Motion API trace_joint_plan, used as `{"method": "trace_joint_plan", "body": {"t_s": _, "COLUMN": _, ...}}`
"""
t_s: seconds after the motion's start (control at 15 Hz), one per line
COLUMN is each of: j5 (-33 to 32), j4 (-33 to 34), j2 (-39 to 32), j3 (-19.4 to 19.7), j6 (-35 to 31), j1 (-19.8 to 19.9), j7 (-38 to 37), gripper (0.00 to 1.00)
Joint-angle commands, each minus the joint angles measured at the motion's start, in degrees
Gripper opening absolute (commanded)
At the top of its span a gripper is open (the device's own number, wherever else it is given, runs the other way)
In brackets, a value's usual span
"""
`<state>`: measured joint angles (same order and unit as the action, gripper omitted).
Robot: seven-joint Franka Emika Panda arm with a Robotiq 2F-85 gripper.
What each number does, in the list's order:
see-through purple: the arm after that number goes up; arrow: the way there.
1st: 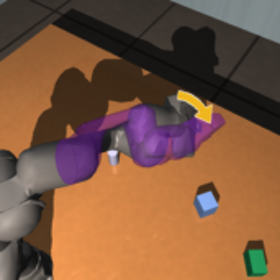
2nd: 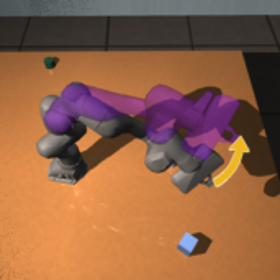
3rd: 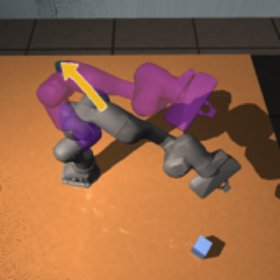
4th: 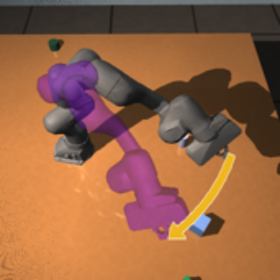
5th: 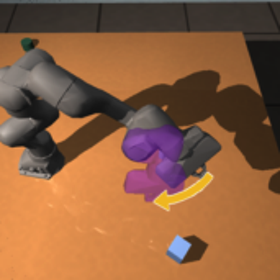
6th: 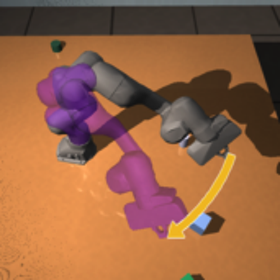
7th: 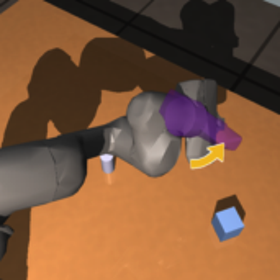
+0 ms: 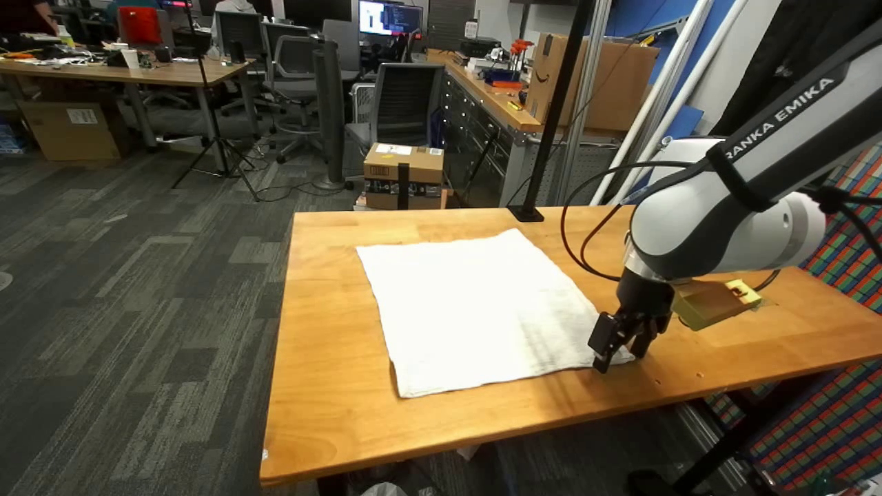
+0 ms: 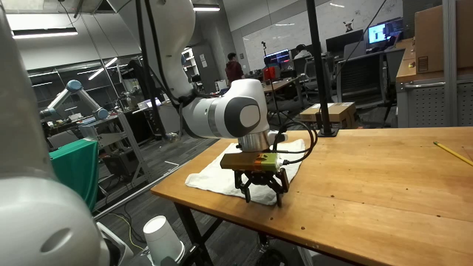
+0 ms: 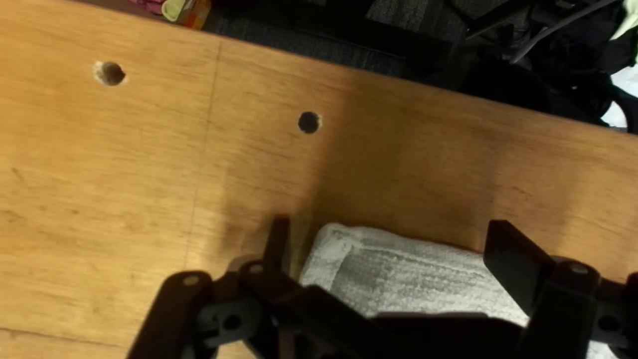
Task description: Fold the cloth on the table
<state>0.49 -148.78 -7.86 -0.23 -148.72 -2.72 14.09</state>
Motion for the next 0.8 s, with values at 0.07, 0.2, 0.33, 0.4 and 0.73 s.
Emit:
{"method": "trace_joint_plan", "body": {"t_s": 0.07, "j5": -3.8, "j4": 2.5, "j2": -0.5, "j3": -0.5, "j6": 0.5, "j1": 0.1, "j7": -4.7, "gripper": 0.66}}
{"method": "trace_joint_plan", "body": {"t_s": 0.2, "j5": -4.6, "j4": 3.2, "j2": -0.6, "j3": -0.4, "j6": 0.8, "j1": 0.1, "j7": -5.8, "gripper": 0.49}}
{"method": "trace_joint_plan", "body": {"t_s": 0.33, "j5": -4.9, "j4": 3.7, "j2": -0.7, "j3": -0.4, "j6": 1.0, "j1": 0.1, "j7": -6.5, "gripper": 0.34}}
{"method": "trace_joint_plan", "body": {"t_s": 0.4, "j5": -5.1, "j4": 4.0, "j2": -0.8, "j3": -0.5, "j6": 1.1, "j1": 0.1, "j7": -6.7, "gripper": 0.26}}
{"method": "trace_joint_plan", "body": {"t_s": 0.73, "j5": -7.2, "j4": 5.3, "j2": -0.4, "j3": -0.5, "j6": 2.7, "j1": -0.5, "j7": -8.7, "gripper": 0.05}}
